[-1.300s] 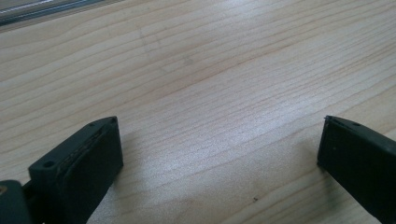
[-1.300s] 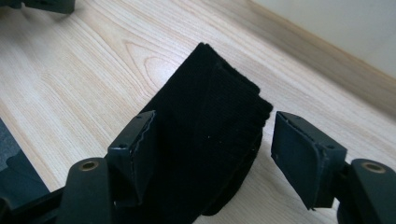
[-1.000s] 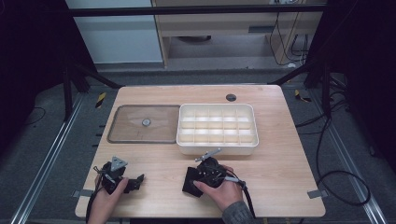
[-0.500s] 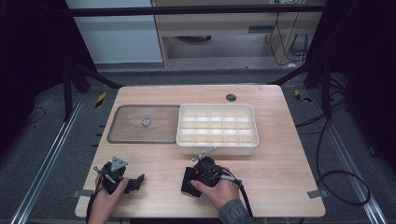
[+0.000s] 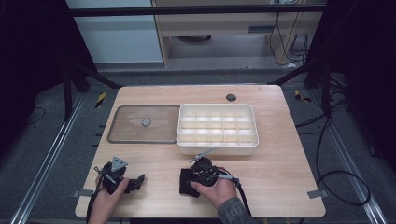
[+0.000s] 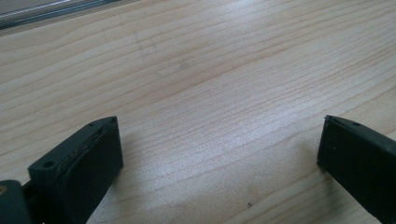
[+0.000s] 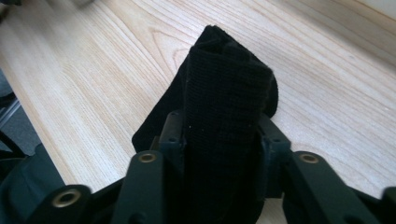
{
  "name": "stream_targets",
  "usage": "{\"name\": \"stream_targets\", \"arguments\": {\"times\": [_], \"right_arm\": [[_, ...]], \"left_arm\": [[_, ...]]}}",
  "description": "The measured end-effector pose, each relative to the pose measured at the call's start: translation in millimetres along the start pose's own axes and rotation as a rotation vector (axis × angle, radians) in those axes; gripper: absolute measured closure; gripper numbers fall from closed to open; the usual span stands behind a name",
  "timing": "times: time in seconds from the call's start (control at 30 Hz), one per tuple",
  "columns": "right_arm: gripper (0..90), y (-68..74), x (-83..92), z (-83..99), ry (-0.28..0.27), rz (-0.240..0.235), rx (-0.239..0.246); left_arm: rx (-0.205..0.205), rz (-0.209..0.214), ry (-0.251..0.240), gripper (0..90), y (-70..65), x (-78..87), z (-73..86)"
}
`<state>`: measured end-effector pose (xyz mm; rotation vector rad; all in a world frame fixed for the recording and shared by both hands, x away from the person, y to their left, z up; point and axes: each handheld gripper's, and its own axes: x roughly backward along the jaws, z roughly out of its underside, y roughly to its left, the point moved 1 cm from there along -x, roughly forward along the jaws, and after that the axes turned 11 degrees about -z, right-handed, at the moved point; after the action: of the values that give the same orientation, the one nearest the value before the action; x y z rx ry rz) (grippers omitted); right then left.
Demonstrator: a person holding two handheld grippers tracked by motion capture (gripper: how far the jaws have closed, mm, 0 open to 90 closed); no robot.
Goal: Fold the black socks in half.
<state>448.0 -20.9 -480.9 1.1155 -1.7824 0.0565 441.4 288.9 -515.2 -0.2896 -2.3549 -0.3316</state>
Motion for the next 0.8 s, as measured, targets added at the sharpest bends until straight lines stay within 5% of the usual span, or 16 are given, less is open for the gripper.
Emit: {"name": "stream_targets", "arguments": {"times": [0.3,0.8], "right_arm": [[67.5,0.8,25.9,-1.9,-0.066,0.003,0.028],[67.4,-14.0,104.5,2.2,-0.099,0.149,0.062]], "left_arm": [[-0.004,0.002,0.001,0.0,0.2,-0.3,-0.5],[-0.003,0.005,-0.009,0.0,-0.1,-0.2,0.6]]}}
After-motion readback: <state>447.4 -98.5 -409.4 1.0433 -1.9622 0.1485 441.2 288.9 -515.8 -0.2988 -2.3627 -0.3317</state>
